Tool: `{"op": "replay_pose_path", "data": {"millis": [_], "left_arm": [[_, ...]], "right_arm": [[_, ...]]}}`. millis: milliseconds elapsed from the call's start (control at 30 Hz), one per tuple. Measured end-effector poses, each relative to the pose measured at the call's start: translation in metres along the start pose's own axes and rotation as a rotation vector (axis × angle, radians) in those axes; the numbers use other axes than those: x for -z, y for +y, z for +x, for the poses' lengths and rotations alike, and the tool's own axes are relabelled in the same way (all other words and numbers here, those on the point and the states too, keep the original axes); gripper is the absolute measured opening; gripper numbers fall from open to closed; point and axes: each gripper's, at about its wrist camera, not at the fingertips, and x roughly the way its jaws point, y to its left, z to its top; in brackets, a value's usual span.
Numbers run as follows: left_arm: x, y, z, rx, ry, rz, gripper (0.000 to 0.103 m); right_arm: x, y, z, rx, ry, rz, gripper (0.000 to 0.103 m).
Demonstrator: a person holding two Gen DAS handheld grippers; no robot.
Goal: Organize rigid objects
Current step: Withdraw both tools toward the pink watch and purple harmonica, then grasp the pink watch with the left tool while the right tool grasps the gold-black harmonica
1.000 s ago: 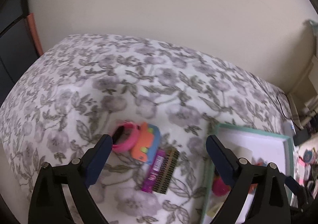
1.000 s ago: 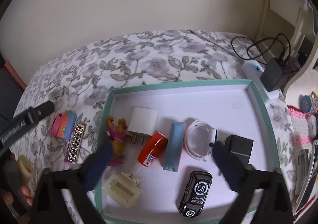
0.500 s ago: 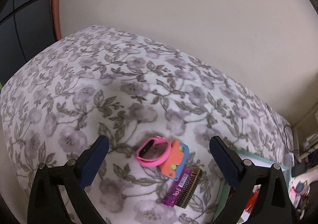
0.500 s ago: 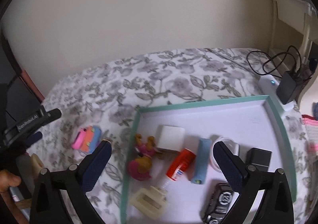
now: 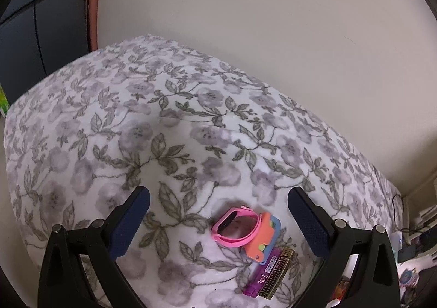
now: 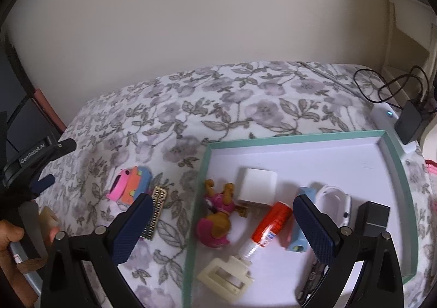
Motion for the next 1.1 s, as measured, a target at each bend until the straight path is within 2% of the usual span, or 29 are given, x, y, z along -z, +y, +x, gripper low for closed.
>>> {"op": "replay_pose_path", "data": {"millis": [333, 667, 833, 1033, 1100], "left_arm": [[-0.005, 0.026, 0.019, 0.022, 0.069, -0.069, 0.101], [-0.011, 0.045, 0.044, -0.030, 0.145, -0.029, 0.101], [-0.005, 0.037, 0.064, -0.053, 0.219, 0.055, 0.101], [0.003, 0.023, 0.083, -0.051, 0.289, 0.136, 0.101], [0.005, 0.020, 0.087, -0.048, 0.302, 0.153, 0.100]], "right_arm": [[0.002, 0.031, 0.020, -0.009, 0.057, -0.064, 0.103], [-0.009, 0.071, 0.041, -0.069, 0.063, -0.100, 0.103], [-0.007, 0.092, 0.057, -0.093, 0.103, -0.141, 0.093], [0.003, 0.099, 0.079, -0.113, 0.175, -0.151, 0.072], [0.006, 0.098, 0.086, -0.126, 0.202, -0.139, 0.059]]}}
